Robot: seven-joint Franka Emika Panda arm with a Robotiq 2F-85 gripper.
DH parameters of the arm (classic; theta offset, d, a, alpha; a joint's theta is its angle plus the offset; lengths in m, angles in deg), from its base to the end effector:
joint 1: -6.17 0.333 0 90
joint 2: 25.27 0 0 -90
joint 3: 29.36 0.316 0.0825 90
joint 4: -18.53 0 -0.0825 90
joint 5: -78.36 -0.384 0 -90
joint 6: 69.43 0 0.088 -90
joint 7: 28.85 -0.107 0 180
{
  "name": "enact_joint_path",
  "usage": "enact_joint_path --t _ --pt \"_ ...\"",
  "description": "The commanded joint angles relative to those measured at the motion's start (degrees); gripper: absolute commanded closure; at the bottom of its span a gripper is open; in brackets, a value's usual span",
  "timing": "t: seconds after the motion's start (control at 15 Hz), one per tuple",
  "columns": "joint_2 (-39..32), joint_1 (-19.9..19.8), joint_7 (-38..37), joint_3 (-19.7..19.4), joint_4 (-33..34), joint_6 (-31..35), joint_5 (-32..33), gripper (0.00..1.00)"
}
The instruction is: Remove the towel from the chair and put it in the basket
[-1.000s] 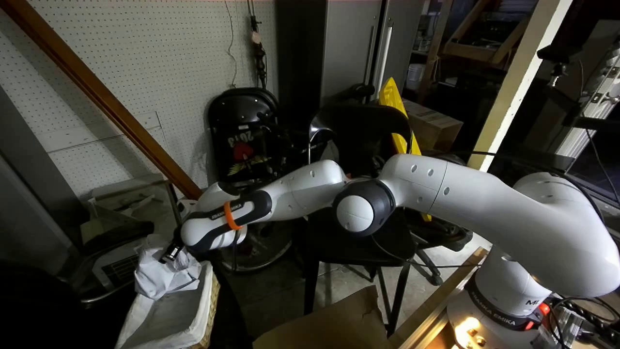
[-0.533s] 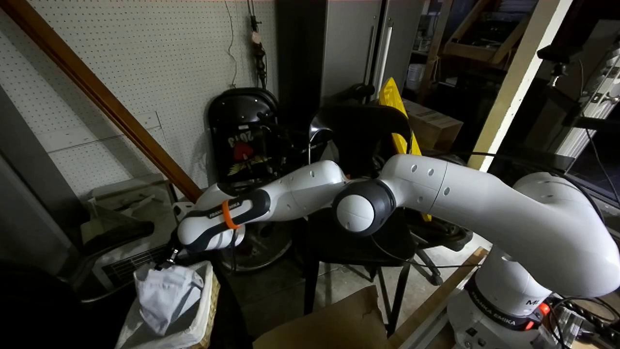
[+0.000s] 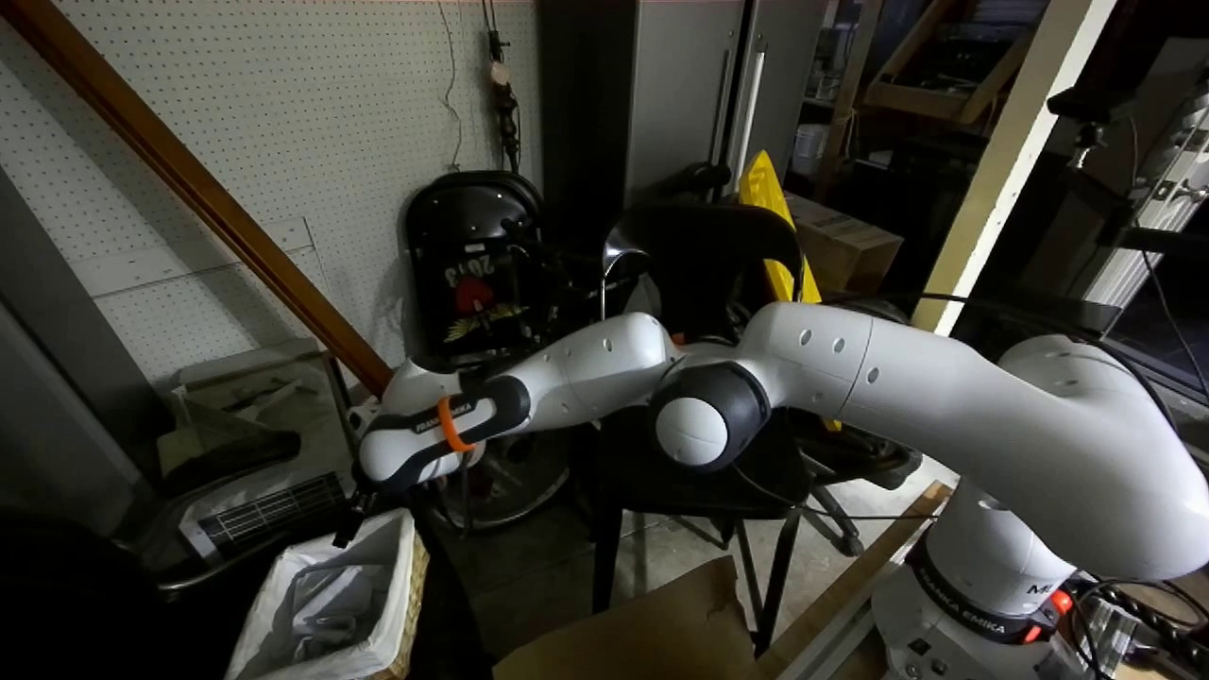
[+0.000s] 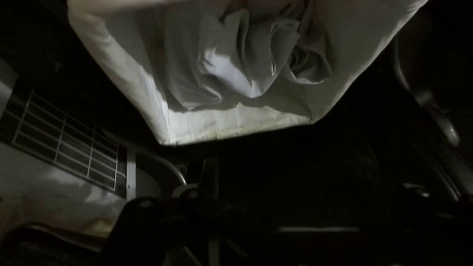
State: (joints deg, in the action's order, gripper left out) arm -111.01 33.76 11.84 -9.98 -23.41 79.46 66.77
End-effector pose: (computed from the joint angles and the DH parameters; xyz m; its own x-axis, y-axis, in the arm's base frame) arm 0.6516 0.4690 0.0552 0.5057 0.6897 0.5183 0.8529 -0.4898 -0.1805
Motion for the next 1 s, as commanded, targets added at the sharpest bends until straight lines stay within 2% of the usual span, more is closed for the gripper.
enact_joint_path --t 0.0,0.13,0.47,0.73,0.93 --pt "3.20 1.67 -12.45 -5.50 0.30 -10.63 1.18 0.00" --pt "6.72 2.36 -18.84 -8.16 -2.41 -14.78 1.35 0.00" --pt "15.69 2.33 -29.91 -11.72 -10.36 -24.93 0.71 0.00" --pt "23.05 2.58 -38.87 -15.43 -20.10 -26.37 0.38 0.00" --pt "27.39 2.46 -45.45 -17.56 -27.30 -25.00 -0.82 0.00"
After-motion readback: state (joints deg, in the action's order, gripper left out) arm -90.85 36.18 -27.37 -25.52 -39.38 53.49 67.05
